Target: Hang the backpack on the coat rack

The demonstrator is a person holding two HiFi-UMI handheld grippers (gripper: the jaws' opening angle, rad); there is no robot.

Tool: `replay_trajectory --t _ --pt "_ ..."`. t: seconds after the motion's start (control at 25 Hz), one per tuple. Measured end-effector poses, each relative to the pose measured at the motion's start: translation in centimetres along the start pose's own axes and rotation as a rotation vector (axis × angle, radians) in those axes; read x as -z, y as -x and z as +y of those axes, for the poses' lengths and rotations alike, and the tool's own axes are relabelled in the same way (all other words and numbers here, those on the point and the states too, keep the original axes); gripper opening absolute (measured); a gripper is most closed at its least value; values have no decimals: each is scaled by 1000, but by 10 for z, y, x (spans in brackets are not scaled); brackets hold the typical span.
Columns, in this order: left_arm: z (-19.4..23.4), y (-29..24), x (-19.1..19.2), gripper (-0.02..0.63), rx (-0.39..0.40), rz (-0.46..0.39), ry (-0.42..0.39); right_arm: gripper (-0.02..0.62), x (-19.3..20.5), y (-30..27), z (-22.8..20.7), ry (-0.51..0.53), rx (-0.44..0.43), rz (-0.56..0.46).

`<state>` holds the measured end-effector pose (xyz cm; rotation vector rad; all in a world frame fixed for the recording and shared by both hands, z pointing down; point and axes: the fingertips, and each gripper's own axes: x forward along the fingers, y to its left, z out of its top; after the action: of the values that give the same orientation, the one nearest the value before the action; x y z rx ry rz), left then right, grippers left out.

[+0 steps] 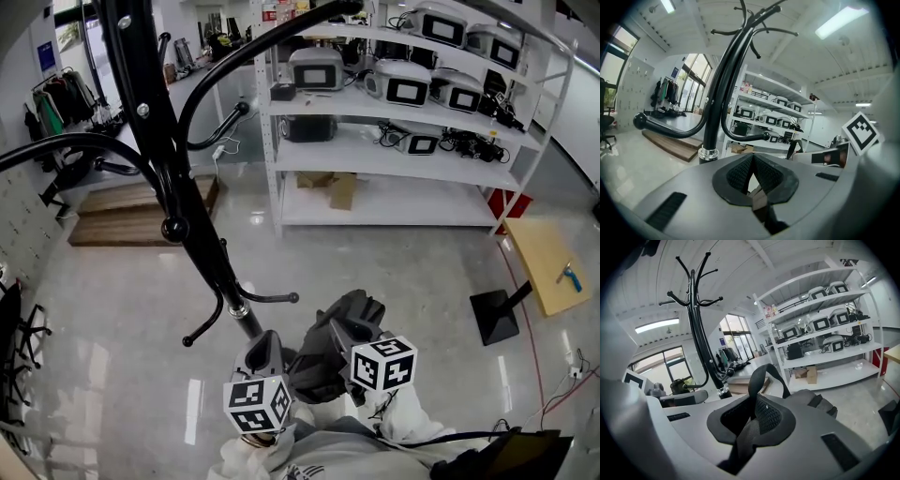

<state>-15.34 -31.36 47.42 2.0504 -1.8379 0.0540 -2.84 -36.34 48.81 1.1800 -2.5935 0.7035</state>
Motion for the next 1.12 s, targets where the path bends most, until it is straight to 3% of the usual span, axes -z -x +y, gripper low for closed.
replay_trajectory --t 1.12 --pt "17 -1 4 2 -52 22 48 29 -21 -27 53 124 -168 63"
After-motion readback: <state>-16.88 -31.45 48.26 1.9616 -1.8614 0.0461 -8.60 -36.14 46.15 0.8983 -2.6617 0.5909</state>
